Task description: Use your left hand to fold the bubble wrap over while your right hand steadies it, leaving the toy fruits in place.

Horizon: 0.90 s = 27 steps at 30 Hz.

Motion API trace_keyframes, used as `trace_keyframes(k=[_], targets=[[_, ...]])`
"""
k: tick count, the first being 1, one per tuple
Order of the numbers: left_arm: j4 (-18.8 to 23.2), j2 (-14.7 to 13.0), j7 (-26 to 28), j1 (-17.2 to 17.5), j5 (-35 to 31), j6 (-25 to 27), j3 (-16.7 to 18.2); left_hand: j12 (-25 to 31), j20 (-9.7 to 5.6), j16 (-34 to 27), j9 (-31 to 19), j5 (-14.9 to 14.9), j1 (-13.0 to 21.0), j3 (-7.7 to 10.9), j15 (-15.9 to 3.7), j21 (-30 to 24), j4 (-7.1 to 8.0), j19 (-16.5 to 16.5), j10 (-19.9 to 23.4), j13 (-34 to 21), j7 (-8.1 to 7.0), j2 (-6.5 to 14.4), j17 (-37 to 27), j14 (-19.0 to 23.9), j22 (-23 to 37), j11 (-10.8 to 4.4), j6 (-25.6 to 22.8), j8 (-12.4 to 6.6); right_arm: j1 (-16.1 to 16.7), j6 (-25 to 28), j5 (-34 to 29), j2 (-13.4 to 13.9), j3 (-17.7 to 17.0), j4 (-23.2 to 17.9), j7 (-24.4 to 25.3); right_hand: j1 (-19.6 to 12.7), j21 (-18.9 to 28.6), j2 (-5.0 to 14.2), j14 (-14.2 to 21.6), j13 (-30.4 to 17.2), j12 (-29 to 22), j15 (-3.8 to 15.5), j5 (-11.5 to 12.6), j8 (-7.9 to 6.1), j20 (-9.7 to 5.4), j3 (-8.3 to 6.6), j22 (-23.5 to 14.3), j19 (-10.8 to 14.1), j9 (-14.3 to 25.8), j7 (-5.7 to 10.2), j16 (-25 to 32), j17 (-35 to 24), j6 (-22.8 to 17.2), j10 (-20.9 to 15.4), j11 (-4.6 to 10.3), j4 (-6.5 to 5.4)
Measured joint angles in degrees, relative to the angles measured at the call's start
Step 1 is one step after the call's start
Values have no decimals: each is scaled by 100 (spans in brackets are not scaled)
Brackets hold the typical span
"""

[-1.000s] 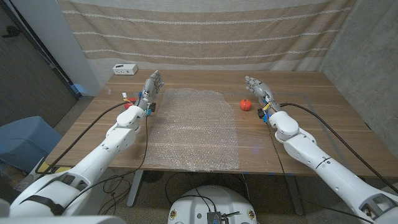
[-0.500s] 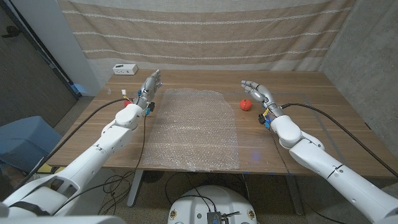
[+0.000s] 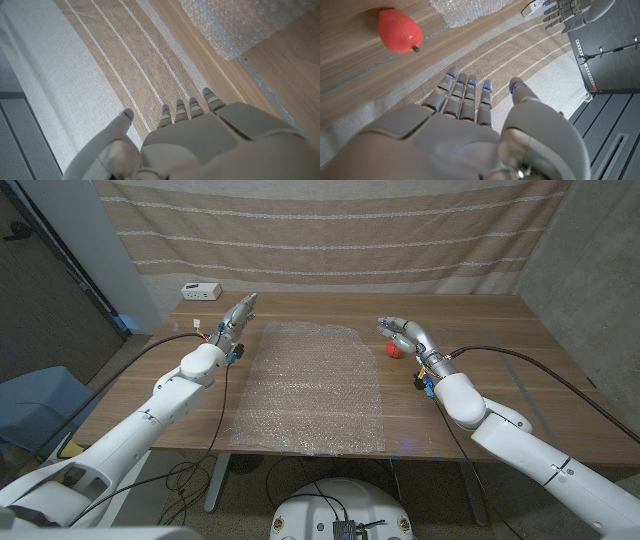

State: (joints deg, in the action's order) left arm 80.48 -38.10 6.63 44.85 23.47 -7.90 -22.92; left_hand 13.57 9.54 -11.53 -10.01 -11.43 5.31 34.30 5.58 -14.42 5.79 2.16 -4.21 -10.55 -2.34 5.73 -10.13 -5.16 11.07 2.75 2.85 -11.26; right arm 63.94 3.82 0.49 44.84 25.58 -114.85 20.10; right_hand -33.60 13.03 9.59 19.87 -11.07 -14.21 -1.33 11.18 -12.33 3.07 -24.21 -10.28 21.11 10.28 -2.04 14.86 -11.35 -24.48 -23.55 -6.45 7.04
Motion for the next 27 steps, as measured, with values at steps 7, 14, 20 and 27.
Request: trace_keyframes(k=[7, 14, 20, 27], targets=[[-62, -90, -40, -196, -264, 189, -156, 0, -30, 0, 0, 0, 21, -6, 18, 0, -39, -33, 43, -28, -30, 23, 0, 80, 0, -17, -30, 0, 201, 354, -425, 161, 23, -421, 30, -23, 33, 21, 103, 0, 0, 40, -38, -45, -20, 6, 0, 64, 0, 21, 22, 0, -103, -105, 2, 41], [-109, -146, -51, -396, -565, 424, -326, 14, -20, 0, 0, 21, 142, 26, 1, -21, -181, -115, 175, -28, -51, -13, -1, 318, 0, -52, -177, 0, 386, 626, -778, 267, 80, -743, 55, -115, 53, -27, 181, 0, 0, 86, -60, -44, -19, -32, 1, 143, 0, 20, 22, 0, -205, -174, 31, 122], [-64, -201, 43, -528, -930, 786, -458, 43, -64, 0, 1, 63, 474, 107, -85, -66, -514, -291, 407, -27, -102, -61, -1, 548, -1, -136, -327, 0, 519, 796, -1007, 322, 167, -964, 56, -243, 75, -93, 236, 1, 1, 112, -60, -44, -41, -37, 1, 192, -1, 32, 22, 17, -298, -241, 36, 213], [111, -266, 193, -647, -1341, 1322, -605, 42, -166, -34, 1, 107, 779, 153, -208, -132, -874, -515, 553, -27, -142, -149, -1, 799, -1, -205, -470, 0, 646, 933, -1196, 348, 268, -1134, 27, -368, 74, -159, 298, 1, 1, 113, -60, -44, -35, -48, 1, 252, -1, 41, 22, 17, -389, -330, 18, 269]])
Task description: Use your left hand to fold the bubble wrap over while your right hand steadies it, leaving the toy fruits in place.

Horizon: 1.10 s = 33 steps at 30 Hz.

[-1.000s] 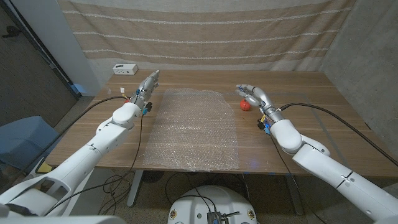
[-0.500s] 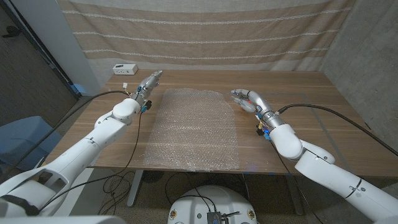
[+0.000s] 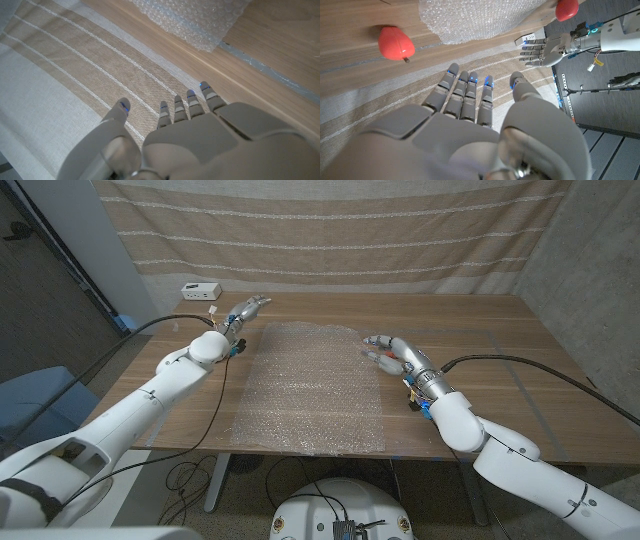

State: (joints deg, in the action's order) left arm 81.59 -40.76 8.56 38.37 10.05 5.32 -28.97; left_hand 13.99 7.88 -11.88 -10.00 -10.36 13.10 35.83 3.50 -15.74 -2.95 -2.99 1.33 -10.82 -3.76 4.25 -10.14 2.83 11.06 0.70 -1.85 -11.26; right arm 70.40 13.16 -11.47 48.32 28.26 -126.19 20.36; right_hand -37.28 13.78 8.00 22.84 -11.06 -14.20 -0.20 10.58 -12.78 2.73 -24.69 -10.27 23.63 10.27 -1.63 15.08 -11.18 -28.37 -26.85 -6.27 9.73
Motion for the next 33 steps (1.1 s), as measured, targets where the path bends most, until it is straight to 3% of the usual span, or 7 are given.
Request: trace_keyframes(k=[7, 14, 18, 23, 33], targets=[[280, -76, 37, -225, -381, 591, -267, -1, -101, 0, 0, 21, 155, 4, -63, -41, -199, -163, 72, 0, -3, -47, 0, 139, 0, -19, -83, 0, 108, 225, -309, 18, 122, -133, -57, -227, 22, -136, 112, 0, 0, 71, 0, 0, -28, -55, 0, 96, 0, 51, 0, 39, -113, -100, 44, 55], [409, -103, 34, -344, -701, 1078, -425, 64, 132, -22, 0, 42, 353, -67, -176, -140, -453, -542, 437, 1, -30, -182, 0, 400, -1, -86, -359, -44, 205, 397, -541, 51, 254, -280, -77, -505, 21, -235, 248, 0, 0, 142, 0, 0, -37, -79, 1, 196, 0, 53, 0, 54, -327, -267, 82, 78], [569, -134, 17, -432, -921, 1408, -584, 64, 245, -22, 1, 42, 405, -88, -208, -168, -504, -658, 501, 1, -22, -189, -1, 487, -1, -112, -389, -44, 262, 595, -809, 72, 366, -378, -124, -638, 43, -260, 421, 1, -17, 172, 0, -28, -24, -79, 1, 260, -1, 73, 55, 38, -530, -441, 73, 78], [699, -167, -22, -495, -1139, 1715, -710, 64, 203, -22, 1, 42, 536, -77, -217, -167, -566, -719, 501, 1, -30, -209, 0, 496, -15, -112, -442, -44, 309, 703, -1055, 83, 513, -426, -151, -738, 87, -281, 646, -25, -45, 234, 0, -44, -6, -77, 1, 422, -1, 109, 155, -9, -783, -673, 84, 76], [911, -207, -172, -666, -1538, 2267, -1013, 64, 196, -22, -29, 42, 733, -68, -194, -207, -661, -869, 516, -27, 5, -268, 0, 582, -15, -97, -477, -44, 351, 911, -1548, 68, 767, -470, -325, -859, 87, -301, 788, -29, -88, 296, 0, -89, -28, -37, 1, 506, -1, 131, 223, -45, -1031, -860, 103, 36]])
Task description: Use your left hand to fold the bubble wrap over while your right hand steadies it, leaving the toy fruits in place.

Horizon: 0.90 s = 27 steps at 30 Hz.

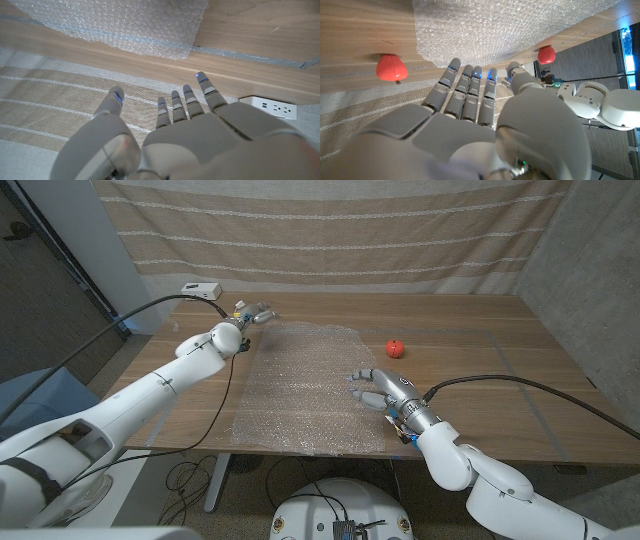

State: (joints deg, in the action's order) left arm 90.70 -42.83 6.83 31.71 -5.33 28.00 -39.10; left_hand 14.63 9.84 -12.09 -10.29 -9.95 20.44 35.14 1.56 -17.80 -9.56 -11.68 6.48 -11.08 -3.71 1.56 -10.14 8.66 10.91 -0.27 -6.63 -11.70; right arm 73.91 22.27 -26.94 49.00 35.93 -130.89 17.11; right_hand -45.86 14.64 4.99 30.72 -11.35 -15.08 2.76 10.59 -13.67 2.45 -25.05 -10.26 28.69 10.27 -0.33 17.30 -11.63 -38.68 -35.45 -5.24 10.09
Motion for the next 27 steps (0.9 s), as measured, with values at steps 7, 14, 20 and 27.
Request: trace_keyframes(k=[7, 14, 20, 27], targets=[[-69, 49, -149, -169, -196, 193, -164, -23, -72, 0, 0, 0, 141, -3, -21, 0, -40, -72, 46, 0, 35, -9, 0, 37, -27, 46, -35, 0, 47, 102, -161, -3, 88, -25, -94, -106, 21, 44, 84, 0, -1, -21, 0, 0, -20, 7, -29, 20, 0, -9, 32, -21, -135, -103, 3, -7], [-283, 152, -313, -374, -344, 283, -330, -23, -17, 0, 1, 0, 270, -3, -23, -22, -40, -188, 78, 1, 35, -18, 0, 97, -27, 14, -35, 0, 80, 203, -335, 3, 178, -60, -178, -122, 43, 61, 236, 0, -40, 30, 0, -33, -50, -16, -29, 113, 0, -19, 32, -7, -352, -303, -24, -30], [-602, 319, -447, -623, -460, 298, -548, -46, -32, 27, 1, 0, 326, -3, -24, -22, -40, -236, 78, 1, 35, -19, 0, 97, -26, 14, -35, 0, 101, 343, -545, 2, 250, -83, -279, -137, 44, 75, 310, 1, -61, 43, 0, -33, -81, -38, -29, 143, 0, -23, 60, -8, -448, -408, -18, -51], [-938, 503, -603, -864, -629, 241, -760, -67, -32, 27, 1, 0, 409, -3, 35, -22, -40, -235, 88, 1, 35, -42, 0, 112, -26, 4, -34, 26, 149, 465, -683, -24, 334, -90, -346, -137, 44, 75, 348, 1, -61, 61, 0, -54, -111, -38, -28, 174, 0, -26, 72, -8, -567, -494, -16, -51]])
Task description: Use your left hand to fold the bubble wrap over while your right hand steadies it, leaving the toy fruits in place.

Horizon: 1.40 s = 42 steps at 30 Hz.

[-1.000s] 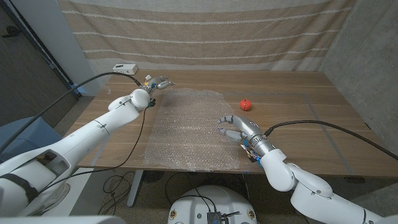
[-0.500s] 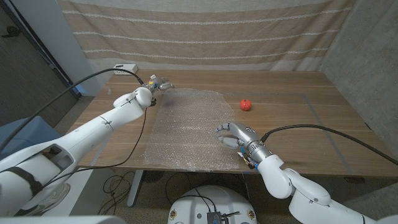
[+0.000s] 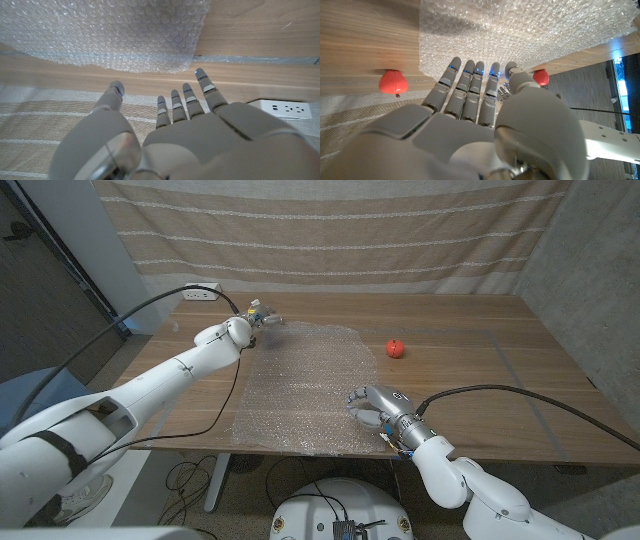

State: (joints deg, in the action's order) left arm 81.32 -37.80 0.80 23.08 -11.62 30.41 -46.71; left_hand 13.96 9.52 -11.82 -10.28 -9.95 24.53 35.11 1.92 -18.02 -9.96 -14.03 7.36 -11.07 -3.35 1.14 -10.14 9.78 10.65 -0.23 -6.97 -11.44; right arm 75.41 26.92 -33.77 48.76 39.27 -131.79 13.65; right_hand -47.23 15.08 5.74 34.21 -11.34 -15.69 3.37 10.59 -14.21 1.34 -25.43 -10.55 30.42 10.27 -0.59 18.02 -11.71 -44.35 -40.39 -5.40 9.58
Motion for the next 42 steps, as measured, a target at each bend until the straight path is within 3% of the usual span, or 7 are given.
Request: trace_keyframes(k=[11, 23, 25, 28, 32, 37, 42], targets=[[-658, 390, -331, -431, -224, -162, -386, 0, 5, -27, 1, 0, 389, 0, 44, -43, 0, -370, 199, 1, 23, 85, 0, 463, -27, -10, 23, 22, 64, 213, -119, -23, 57, -48, -117, -301, 0, 149, 61, 0, -5, 0, 0, 14, -32, -195, 0, 31, 0, 39, -4, 27, -100, -89, 27, 108], [-1116, 698, -532, -773, -520, 99, -760, -45, -25, -22, -5, -92, 1615, 80, 57, -265, -79, -1389, 401, 1, 32, 179, 29, 1021, -55, -26, 221, 43, 49, 426, -124, -40, 98, -103, -350, -367, 0, 161, 60, 0, 45, 0, 0, 27, -31, -318, 1, 31, 0, 48, -84, 43, -383, -88, 29, -14], [-1152, 722, -538, -800, -560, 130, -800, -45, -201, -22, -27, -130, 2117, 88, -125, -396, -88, -1783, 544, -20, 72, 177, 29, 1328, -55, -63, 198, 38, -2, 440, -88, -44, 101, -104, -388, -265, 0, 262, 97, 1, 67, -24, 0, 27, -31, -370, 1, 31, -7, 17, -108, 20, -536, -114, 3, -73], [-1220, 770, -511, -826, -625, 199, -864, 82, -778, -137, -49, -161, 3100, -37, -432, -684, -108, -2478, 1010, -67, 220, 202, -4, 2006, -27, -149, -283, -93, -51, 459, -9, -44, 101, -95, -478, -200, 0, 327, 186, 1, 67, 1, 0, 27, -32, -379, 1, 31, -15, -42, -108, 10, -653, -216, -36, -142], [-1255, 815, -388, -825, -685, 229, -909, 313, -1272, -281, -98, -231, 4184, -175, -534, -1042, -80, -3038, 1792, -144, 383, 269, -39, 2799, 68, -313, -1389, -371, -115, 509, 45, -38, 123, -62, -564, -250, 0, 337, 205, 1, 68, 1, 11, 46, -31, -490, 1, 30, -15, -2, -130, 18, -694, -273, -14, -37], [-1269, 873, -97, -751, -792, 226, -944, 702, -1557, -392, -191, -291, 4861, -175, -720, -1525, -80, -3461, 2933, -306, 304, 349, -15, 3805, 120, -521, -2919, -816, -221, 637, 62, -34, 193, -20, -668, -338, -1, 249, 205, 1, 111, 1, 23, 156, -18, -524, 2, 44, -15, 64, -157, 29, -627, -203, 55, 28], [-1231, 889, 274, -642, -928, 177, -946, 1081, -1630, -742, -289, -285, 5241, -395, -951, -2067, -44, -3677, 4066, -575, 162, 385, -118, 4801, 175, -660, -4206, -1259, -307, 782, 7, -37, 268, 2, -753, -420, -3, 223, 205, 0, 155, 4, 23, 189, -12, -538, 2, 51, -14, 60, -157, 10, -608, -174, 85, 84]])
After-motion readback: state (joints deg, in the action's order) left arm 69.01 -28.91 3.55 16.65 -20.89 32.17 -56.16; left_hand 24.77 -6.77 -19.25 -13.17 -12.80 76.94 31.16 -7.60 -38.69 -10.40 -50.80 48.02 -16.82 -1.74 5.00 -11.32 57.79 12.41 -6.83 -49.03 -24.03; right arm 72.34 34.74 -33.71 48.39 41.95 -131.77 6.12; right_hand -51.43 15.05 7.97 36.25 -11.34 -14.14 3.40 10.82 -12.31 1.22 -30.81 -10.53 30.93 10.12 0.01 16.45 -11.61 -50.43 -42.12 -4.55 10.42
